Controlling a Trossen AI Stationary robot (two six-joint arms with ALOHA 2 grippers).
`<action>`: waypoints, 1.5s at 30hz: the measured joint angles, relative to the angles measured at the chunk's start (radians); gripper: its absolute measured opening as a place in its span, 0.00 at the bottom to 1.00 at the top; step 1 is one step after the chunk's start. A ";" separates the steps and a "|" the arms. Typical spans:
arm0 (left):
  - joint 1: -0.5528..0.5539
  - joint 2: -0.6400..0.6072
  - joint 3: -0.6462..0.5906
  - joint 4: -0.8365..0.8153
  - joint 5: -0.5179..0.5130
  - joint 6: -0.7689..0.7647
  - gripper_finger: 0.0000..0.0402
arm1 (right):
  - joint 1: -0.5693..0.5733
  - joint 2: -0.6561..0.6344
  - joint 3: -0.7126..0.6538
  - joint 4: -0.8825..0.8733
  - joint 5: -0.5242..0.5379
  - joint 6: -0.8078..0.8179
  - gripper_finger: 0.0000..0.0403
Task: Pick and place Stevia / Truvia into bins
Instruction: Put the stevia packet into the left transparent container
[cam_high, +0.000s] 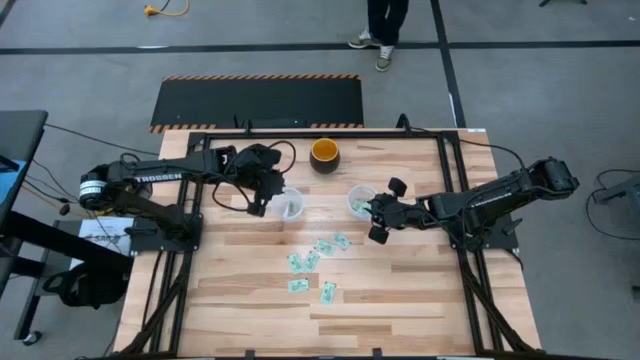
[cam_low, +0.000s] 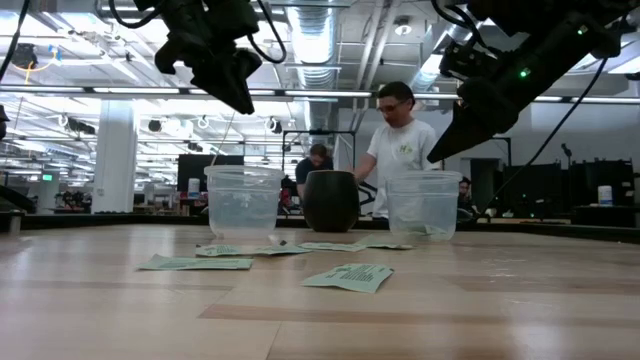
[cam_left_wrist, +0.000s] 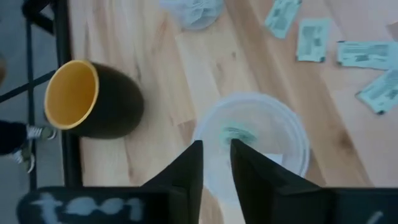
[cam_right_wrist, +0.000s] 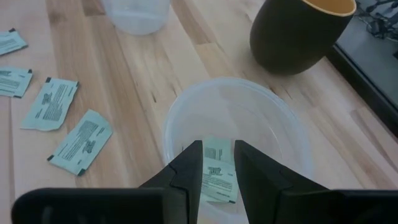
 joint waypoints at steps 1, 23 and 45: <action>0.000 0.000 0.000 0.000 -0.011 -0.007 0.20 | 0.000 0.000 0.000 0.000 0.000 0.000 0.22; -0.194 0.000 -0.077 0.139 0.046 -0.387 0.26 | 0.125 -0.001 -0.016 -0.094 0.016 -0.062 0.22; -0.554 -0.001 -0.377 0.612 -0.285 -0.563 0.26 | 0.253 -0.001 -0.071 -0.024 0.057 0.059 0.22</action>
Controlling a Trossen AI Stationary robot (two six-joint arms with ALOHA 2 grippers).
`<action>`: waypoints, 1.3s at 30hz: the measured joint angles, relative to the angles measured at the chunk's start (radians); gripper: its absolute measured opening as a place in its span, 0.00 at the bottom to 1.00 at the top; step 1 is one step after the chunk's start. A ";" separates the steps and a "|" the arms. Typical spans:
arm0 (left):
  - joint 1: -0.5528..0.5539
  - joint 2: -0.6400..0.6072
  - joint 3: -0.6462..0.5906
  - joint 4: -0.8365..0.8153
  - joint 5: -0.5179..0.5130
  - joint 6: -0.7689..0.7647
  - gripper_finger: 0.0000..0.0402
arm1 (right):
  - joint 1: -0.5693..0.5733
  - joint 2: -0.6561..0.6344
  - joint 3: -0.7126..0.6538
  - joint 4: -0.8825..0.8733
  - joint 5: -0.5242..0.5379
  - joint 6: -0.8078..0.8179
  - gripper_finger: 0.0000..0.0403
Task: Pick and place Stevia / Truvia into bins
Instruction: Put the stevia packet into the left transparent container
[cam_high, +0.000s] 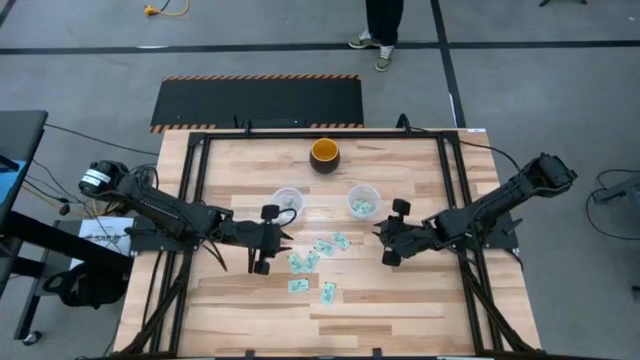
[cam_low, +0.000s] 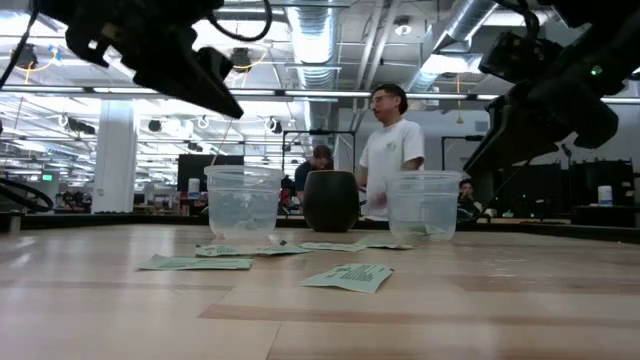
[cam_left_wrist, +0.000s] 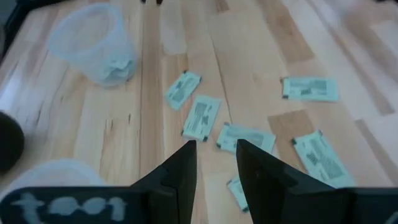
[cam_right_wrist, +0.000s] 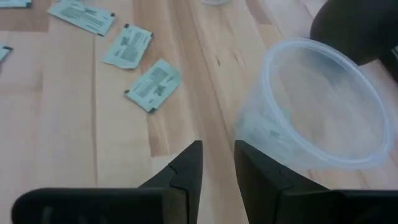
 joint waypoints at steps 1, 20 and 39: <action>-0.002 0.006 -0.001 -0.008 -0.001 -0.004 0.26 | 0.006 0.000 0.000 0.000 0.000 0.009 0.22; -0.037 0.324 0.126 -0.078 0.072 0.131 0.26 | 0.028 0.000 0.000 0.030 0.000 0.021 0.22; -0.026 0.326 0.158 -0.156 0.087 0.103 0.35 | 0.028 0.000 0.000 0.036 0.000 0.012 0.22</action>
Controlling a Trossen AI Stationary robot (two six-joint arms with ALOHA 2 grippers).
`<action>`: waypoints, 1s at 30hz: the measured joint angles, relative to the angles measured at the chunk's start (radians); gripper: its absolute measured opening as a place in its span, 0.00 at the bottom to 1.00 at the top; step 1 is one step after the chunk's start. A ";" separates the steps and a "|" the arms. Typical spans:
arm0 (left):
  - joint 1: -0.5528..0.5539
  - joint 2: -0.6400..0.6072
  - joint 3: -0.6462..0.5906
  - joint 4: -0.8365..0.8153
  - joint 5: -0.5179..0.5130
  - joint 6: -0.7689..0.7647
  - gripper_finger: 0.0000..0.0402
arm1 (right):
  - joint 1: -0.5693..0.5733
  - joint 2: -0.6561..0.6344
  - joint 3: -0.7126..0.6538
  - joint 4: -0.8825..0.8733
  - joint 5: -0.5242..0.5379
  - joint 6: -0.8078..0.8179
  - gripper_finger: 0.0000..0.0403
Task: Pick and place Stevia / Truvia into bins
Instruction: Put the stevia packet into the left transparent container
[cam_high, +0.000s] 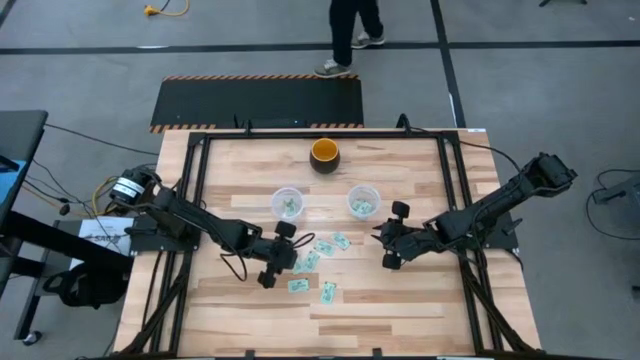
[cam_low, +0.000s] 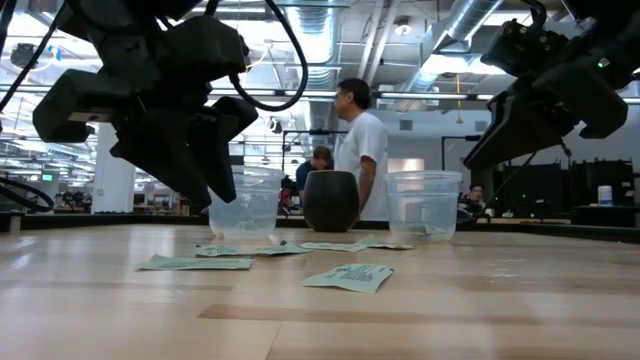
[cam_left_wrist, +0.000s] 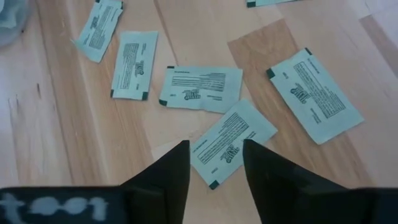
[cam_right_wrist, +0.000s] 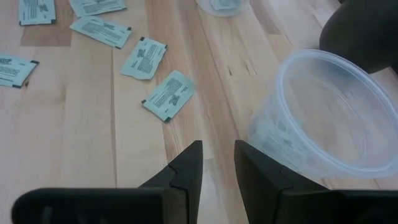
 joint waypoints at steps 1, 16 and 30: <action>0.000 0.000 0.000 -0.001 0.000 -0.002 0.37 | 0.000 0.000 0.000 0.000 0.000 0.000 0.22; 0.000 0.000 0.000 0.010 0.000 -0.008 0.47 | 0.000 0.000 0.000 0.000 0.000 0.000 0.22; -0.001 0.000 -0.001 -0.012 0.008 -0.043 0.46 | 0.000 0.000 0.000 0.000 0.000 0.000 0.22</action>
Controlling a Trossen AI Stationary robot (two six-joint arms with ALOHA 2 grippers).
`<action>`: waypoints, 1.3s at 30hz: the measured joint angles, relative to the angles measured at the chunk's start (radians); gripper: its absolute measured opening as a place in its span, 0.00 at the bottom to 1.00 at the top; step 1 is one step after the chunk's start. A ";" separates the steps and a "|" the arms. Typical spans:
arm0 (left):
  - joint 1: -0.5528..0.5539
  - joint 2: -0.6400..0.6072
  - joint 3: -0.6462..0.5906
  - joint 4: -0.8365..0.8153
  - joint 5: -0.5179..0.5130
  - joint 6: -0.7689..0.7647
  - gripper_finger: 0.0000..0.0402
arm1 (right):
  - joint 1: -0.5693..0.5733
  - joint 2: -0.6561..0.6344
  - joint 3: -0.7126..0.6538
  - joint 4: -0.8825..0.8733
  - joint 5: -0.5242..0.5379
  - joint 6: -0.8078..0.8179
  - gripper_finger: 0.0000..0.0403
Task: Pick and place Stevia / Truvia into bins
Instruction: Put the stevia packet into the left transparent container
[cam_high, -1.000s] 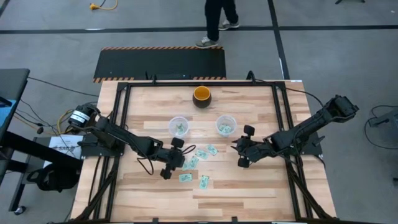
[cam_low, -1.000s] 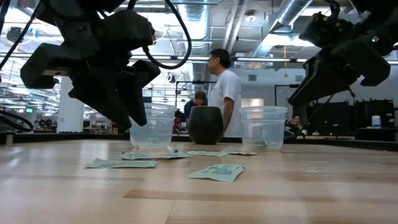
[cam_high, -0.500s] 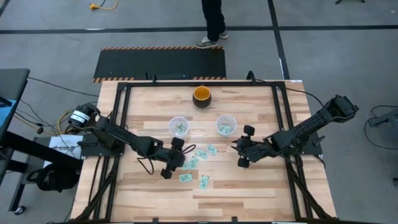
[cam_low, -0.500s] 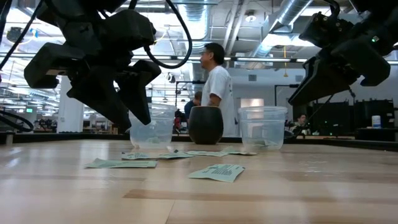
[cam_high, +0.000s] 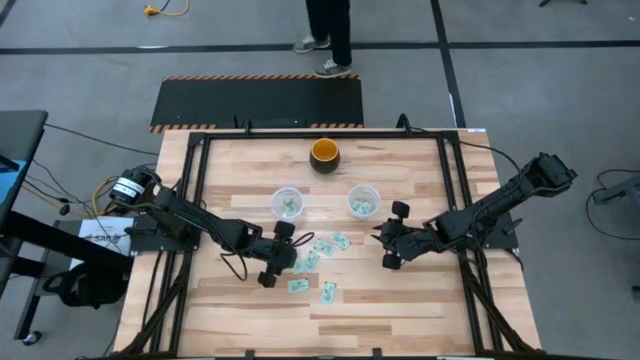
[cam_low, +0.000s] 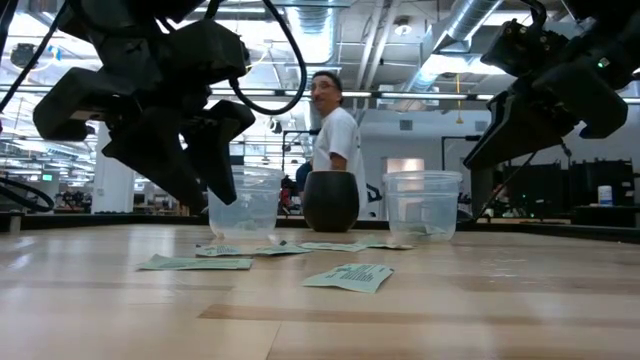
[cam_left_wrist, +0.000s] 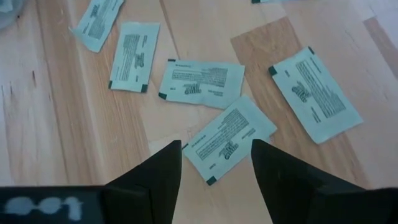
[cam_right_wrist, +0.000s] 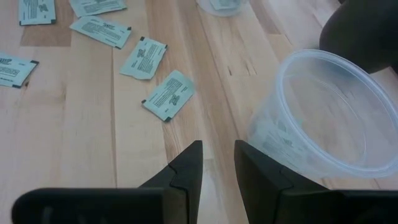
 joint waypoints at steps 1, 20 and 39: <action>0.000 0.000 0.000 -0.002 0.000 0.000 0.46 | 0.000 0.000 0.000 0.000 0.000 0.000 0.22; 0.000 0.002 0.000 -0.015 -0.013 0.044 0.46 | 0.000 0.000 0.000 0.000 0.000 0.007 0.22; 0.057 0.002 0.000 -0.019 0.080 0.203 0.46 | -0.001 0.000 0.000 0.016 0.005 0.008 0.22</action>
